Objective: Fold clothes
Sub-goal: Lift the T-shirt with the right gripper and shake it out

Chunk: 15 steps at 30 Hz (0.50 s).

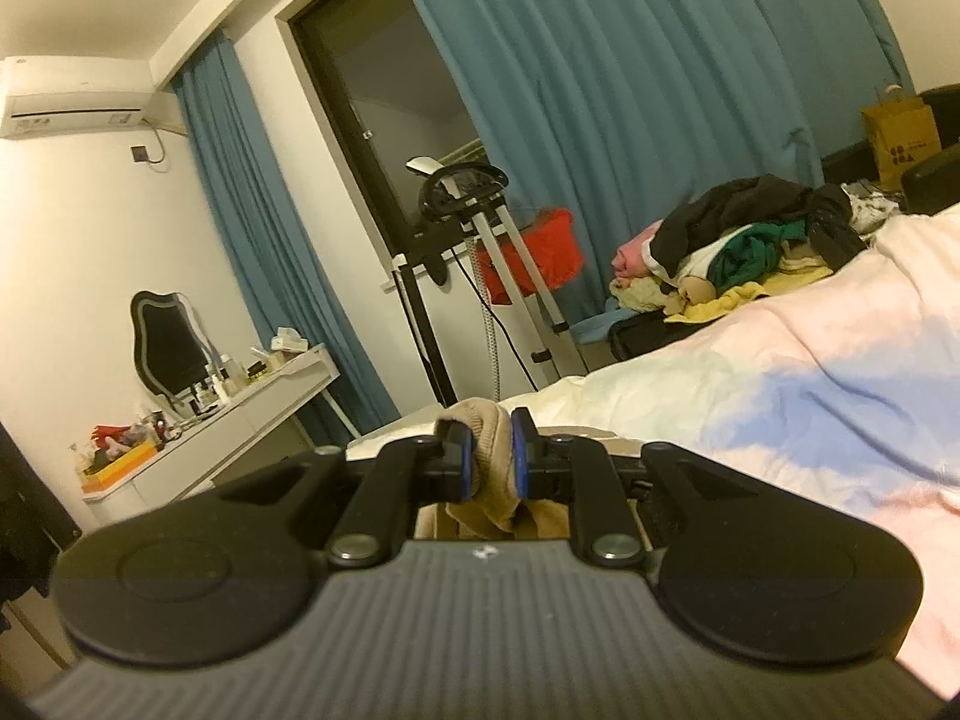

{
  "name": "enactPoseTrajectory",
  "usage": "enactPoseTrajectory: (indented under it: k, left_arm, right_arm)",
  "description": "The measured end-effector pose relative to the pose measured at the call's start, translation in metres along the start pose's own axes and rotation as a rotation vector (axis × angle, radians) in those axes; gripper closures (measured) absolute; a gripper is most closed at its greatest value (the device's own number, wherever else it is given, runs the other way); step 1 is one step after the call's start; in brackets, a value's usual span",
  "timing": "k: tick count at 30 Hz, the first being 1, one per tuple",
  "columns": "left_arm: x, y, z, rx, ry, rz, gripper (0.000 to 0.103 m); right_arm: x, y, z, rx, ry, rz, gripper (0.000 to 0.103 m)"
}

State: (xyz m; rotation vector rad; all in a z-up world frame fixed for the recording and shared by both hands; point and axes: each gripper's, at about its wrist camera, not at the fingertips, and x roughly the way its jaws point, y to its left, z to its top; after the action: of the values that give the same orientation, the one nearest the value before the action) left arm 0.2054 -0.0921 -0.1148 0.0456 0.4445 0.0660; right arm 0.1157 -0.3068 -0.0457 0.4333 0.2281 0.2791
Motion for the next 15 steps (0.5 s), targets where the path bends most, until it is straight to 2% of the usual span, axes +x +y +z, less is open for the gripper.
enactPoseTrajectory:
  k: [4, 7, 10, 12, 15]
  left_arm:
    - [-0.011, 0.017, 0.003, -0.142, 0.036, -0.146, 0.000]
    - [-0.007, 0.012, -0.001, -0.140, 0.065, -0.214, 0.000]
    - [-0.003, 0.004, -0.011, -0.100, 0.109, -0.248, 0.000]
    - [0.000, 0.007, -0.015, -0.101, 0.132, -0.202, 0.000]
    - [0.001, 0.040, -0.013, -0.252, 0.138, -0.065, 0.000]
  right_arm:
    - [-0.002, 0.004, 0.000, -0.019, -0.024, 0.006, 0.086]
    - [-0.004, 0.008, 0.000, -0.021, -0.033, 0.036, 0.086]
    - [-0.006, 0.011, 0.000, -0.027, -0.041, 0.056, 0.086]
    - [-0.007, 0.013, 0.000, -0.040, -0.047, 0.060, 0.086]
    - [-0.006, 0.013, -0.002, -0.069, -0.049, 0.031, 0.086]
